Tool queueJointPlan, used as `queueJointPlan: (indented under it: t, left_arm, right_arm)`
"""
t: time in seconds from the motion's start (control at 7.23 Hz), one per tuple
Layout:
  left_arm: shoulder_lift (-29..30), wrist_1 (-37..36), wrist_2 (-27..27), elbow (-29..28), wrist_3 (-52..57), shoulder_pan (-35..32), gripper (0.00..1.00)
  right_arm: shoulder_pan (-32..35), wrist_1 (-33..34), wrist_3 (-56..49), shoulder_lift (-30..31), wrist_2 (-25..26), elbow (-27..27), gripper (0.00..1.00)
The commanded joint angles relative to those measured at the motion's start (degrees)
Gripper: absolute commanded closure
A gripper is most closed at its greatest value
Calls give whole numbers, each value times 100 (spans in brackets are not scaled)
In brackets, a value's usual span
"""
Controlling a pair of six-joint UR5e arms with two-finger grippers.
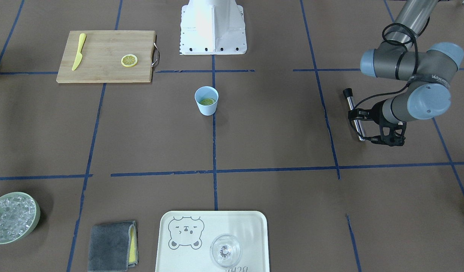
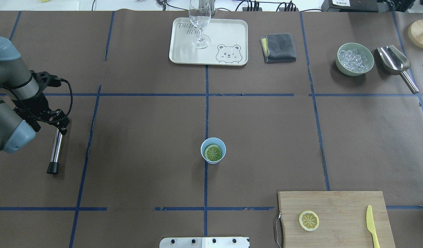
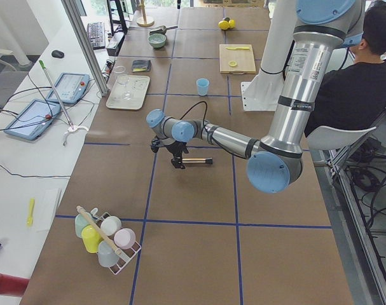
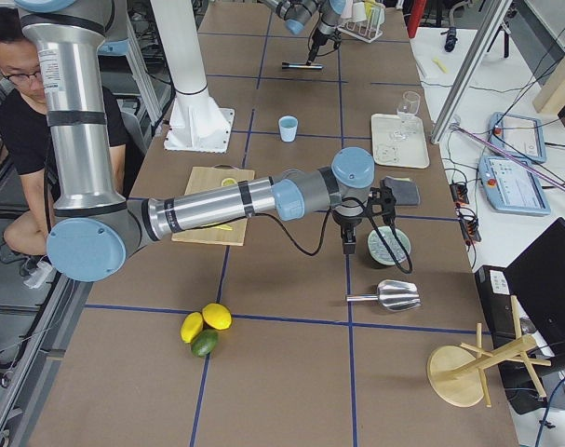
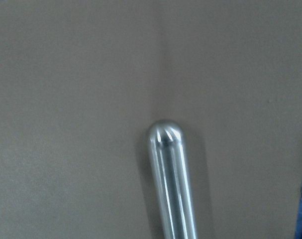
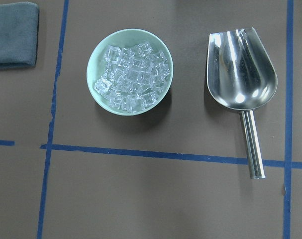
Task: Squeeze lemon into cup
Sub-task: 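Lower the left gripper over the steel muddler and grasp it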
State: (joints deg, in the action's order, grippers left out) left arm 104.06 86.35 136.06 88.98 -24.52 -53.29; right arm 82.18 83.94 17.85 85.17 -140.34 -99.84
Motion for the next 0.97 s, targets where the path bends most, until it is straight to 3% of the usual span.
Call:
queueJointPlan:
  t: [0.0,0.83]
  left_arm:
    - [1,101,0,-126,-192,29,0]
    - [71,75,-62,32,-396,47,0]
  right_arm:
    - [0,0,-53,0,16,0,0]
    - [9,-9,-202,-106,25,193,0]
